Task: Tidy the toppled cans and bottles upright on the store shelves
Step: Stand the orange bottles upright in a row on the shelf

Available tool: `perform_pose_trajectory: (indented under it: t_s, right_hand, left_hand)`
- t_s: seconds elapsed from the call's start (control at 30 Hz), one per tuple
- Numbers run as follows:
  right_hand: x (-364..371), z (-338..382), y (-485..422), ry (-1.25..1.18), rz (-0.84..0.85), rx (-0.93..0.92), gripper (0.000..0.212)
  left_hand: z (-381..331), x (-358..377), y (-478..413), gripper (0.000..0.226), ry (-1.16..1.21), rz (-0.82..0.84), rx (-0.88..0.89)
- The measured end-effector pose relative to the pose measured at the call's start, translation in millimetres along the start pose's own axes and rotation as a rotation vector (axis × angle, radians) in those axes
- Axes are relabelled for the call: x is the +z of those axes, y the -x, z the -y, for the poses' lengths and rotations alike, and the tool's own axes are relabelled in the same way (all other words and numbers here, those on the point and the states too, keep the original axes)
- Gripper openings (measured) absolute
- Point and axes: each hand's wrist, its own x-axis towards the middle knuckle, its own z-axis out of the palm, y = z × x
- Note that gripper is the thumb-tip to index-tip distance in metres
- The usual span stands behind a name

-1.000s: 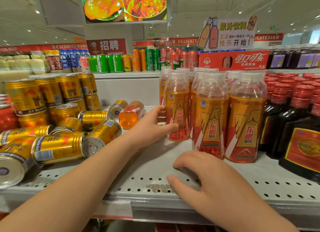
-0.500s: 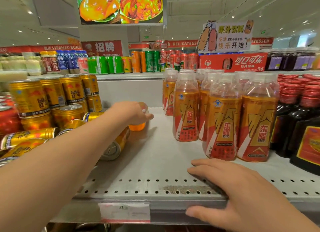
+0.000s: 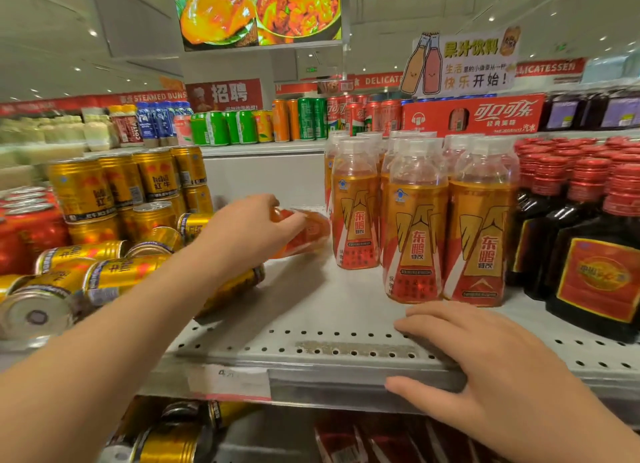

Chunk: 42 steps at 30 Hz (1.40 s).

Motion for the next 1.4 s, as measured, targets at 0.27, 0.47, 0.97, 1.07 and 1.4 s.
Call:
perform_pose_trajectory:
  t_s: [0.27,0.47,0.97,1.07,1.4]
  right_hand:
    - [-7,-25,12,0.031,0.017,-0.025,0.068]
    - [-4,-27,11,0.022,0.046,-0.034,0.075]
    - [-3,-17,10,0.026,0.022,0.045,0.071]
    - [-3,-15,10,0.019,0.013,0.062,0.069]
    - [-3,-16,10,0.026,0.007,0.055,0.068]
  left_hand:
    - [-14,0,34,0.058,0.103,-0.137,-0.052]
    - [-11,1,34,0.065,0.066,-0.082,-0.033]
    - [-8,-68,34,0.046,0.392,-0.16,-0.117]
    - [-5,-72,52,0.042,0.499,-0.175,-0.141]
    - [-30,-41,93,0.032,1.051,-0.023,-0.302]
